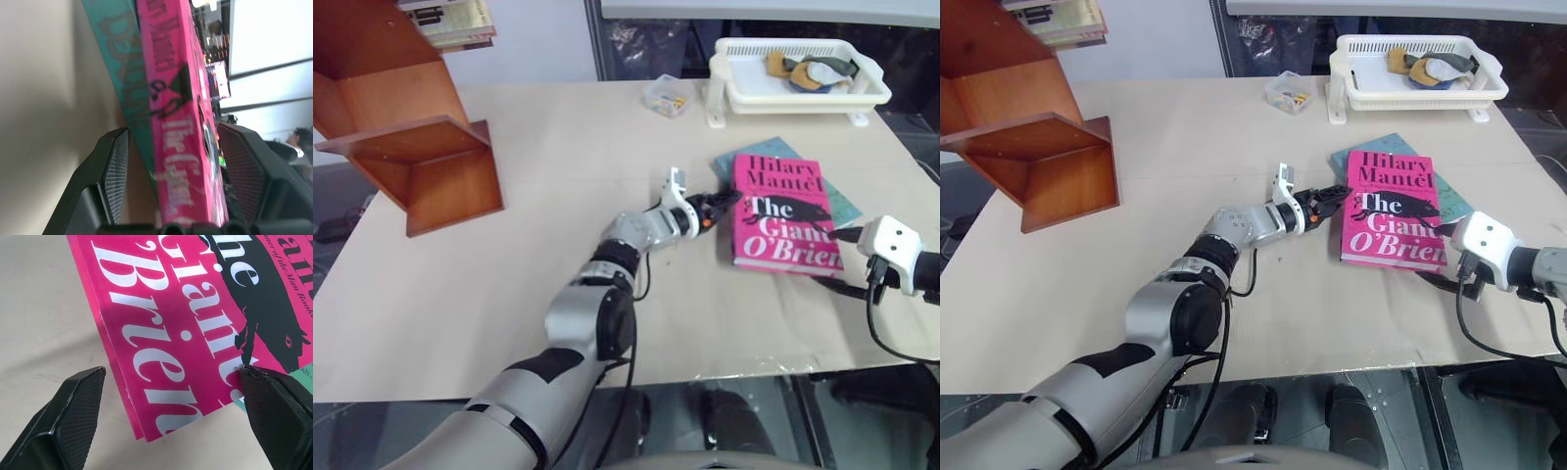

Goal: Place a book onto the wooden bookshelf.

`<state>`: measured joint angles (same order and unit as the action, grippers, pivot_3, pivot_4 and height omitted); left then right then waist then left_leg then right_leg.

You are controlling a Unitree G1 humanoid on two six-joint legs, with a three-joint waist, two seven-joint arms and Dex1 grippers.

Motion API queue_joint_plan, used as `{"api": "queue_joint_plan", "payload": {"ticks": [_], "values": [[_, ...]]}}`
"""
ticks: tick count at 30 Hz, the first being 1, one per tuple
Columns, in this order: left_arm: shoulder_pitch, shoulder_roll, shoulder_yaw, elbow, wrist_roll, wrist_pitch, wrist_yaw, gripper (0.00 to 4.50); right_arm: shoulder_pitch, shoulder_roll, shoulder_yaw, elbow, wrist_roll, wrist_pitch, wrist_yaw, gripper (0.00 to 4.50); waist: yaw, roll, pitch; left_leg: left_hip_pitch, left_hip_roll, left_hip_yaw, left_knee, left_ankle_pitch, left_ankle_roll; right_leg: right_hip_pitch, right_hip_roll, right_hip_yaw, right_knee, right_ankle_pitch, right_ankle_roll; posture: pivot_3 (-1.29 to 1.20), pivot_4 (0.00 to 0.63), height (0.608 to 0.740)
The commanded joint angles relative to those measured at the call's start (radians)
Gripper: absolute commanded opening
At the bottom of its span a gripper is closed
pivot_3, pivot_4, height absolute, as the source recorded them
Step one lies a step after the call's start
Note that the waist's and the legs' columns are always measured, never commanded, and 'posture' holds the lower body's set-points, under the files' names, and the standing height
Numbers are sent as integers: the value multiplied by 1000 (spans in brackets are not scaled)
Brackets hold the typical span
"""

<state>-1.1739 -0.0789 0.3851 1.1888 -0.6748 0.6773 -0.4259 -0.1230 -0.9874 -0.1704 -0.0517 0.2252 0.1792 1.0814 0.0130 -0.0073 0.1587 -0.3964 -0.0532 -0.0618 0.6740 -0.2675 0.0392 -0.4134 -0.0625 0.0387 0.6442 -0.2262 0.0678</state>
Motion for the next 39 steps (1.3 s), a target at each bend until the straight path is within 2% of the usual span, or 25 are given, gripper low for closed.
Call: {"api": "queue_joint_plan", "payload": {"ticks": [1, 14, 29, 31, 33, 35, 37, 39], "values": [[-38, 10, 22, 25, 20, -24, -32, 3136, 3, -15, -30, -9, 8, -18, 6, 4500, 0, 0, 0, 0, 0, 0, 0, 0, 0, 0, 0, 0, 0, 0, 0, 0, 150, 740], [-98, -4, 84, 86, 48, -46, -90, 3136, 29, -28, -39, -11, 31, -89, 67, 4500, 0, 0, 0, 0, 0, 0, 0, 0, 0, 0, 0, 0, 0, 0, 0, 0, 150, 740], [-99, -53, 70, 115, 131, -62, -97, 3136, 21, -20, -35, 7, 15, -134, 56, 4500, 1, 0, 0, 0, 0, 0, 0, 0, 0, 0, 0, 0, 0, 0, 0, 0, 150, 740], [-96, -52, 69, 114, 142, -52, -111, 2539, 19, -19, -36, 10, 12, -138, 49, 4500, 0, 0, 0, 0, 0, 0, 0, 0, 0, 0, 0, 0, 0, 0, 0, 0, 150, 740], [-91, -49, 66, 111, 151, -35, -132, 1650, 18, -18, -37, 18, 5, -144, 40, 4500, -1, 0, 0, 0, 0, 0, 0, 0, 0, 0, 0, 0, 0, 0, 0, 0, 150, 740], [-79, -45, 48, 101, 164, 0, -171, 1074, 8, -16, -32, 43, -15, -158, 20, 4500, -1, 0, 0, 0, 0, 0, 0, 0, 0, 0, 0, 0, 1, 0, 0, 0, 150, 740], [-70, -42, 35, 91, 173, 29, -201, 550, -2, -12, -27, 61, -25, -173, 12, 4500, -2, 0, 0, 0, 0, 0, 0, 0, 0, 0, 1, 0, 1, 0, 0, 0, 150, 740], [-62, -39, 23, 81, 179, 54, -226, 334, -13, -8, -25, 77, -31, -193, 8, 4500, -4, 0, 0, 0, 0, 0, 0, 0, 0, 0, 1, 0, 1, 0, 0, 0, 150, 740]]}}
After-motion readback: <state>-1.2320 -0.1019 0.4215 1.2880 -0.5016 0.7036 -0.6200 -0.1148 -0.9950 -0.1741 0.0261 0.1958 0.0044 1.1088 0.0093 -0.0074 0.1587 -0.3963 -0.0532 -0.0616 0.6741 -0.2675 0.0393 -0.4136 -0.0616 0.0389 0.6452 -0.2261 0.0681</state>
